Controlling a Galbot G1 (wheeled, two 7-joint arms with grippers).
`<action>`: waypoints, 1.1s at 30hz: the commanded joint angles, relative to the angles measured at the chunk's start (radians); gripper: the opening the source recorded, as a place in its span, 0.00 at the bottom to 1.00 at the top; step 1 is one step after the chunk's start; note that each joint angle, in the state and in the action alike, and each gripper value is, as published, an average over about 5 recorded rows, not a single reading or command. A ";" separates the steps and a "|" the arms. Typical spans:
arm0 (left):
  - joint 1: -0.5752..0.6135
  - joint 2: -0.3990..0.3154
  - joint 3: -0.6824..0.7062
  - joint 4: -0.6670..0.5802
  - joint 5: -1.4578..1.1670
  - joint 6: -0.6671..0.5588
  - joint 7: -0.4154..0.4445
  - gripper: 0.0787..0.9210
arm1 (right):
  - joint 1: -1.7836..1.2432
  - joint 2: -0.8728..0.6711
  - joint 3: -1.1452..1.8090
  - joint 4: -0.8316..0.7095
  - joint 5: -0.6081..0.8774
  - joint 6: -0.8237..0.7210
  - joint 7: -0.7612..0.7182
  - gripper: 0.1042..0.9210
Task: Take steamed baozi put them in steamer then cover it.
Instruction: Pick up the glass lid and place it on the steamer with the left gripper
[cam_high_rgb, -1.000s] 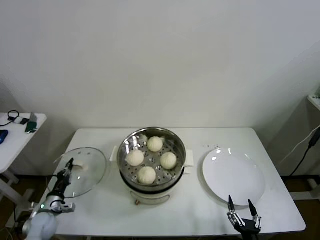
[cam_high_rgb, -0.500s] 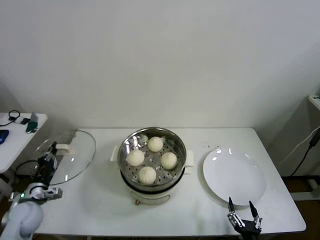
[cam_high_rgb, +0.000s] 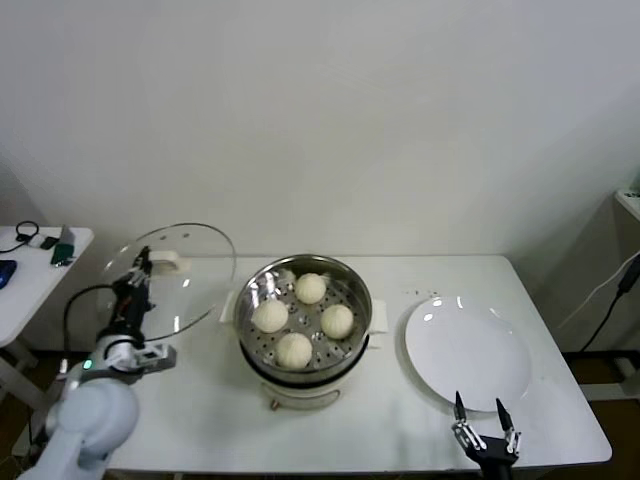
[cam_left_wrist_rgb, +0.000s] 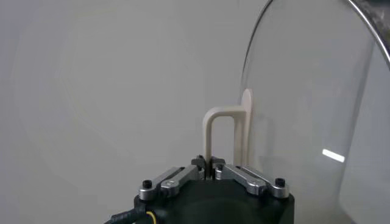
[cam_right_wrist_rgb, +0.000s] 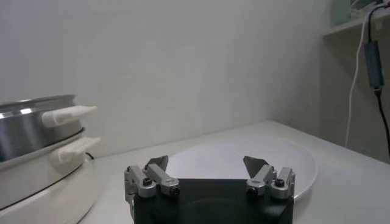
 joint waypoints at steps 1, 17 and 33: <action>-0.052 -0.151 0.335 -0.148 0.303 0.193 0.109 0.07 | 0.060 0.002 -0.012 -0.072 -0.008 0.042 0.003 0.88; -0.169 -0.430 0.534 0.019 0.536 0.204 0.169 0.07 | 0.063 -0.005 -0.023 -0.079 -0.041 0.023 0.003 0.88; -0.107 -0.507 0.575 0.067 0.659 0.165 0.194 0.07 | 0.037 -0.033 0.011 -0.012 -0.069 -0.019 -0.003 0.88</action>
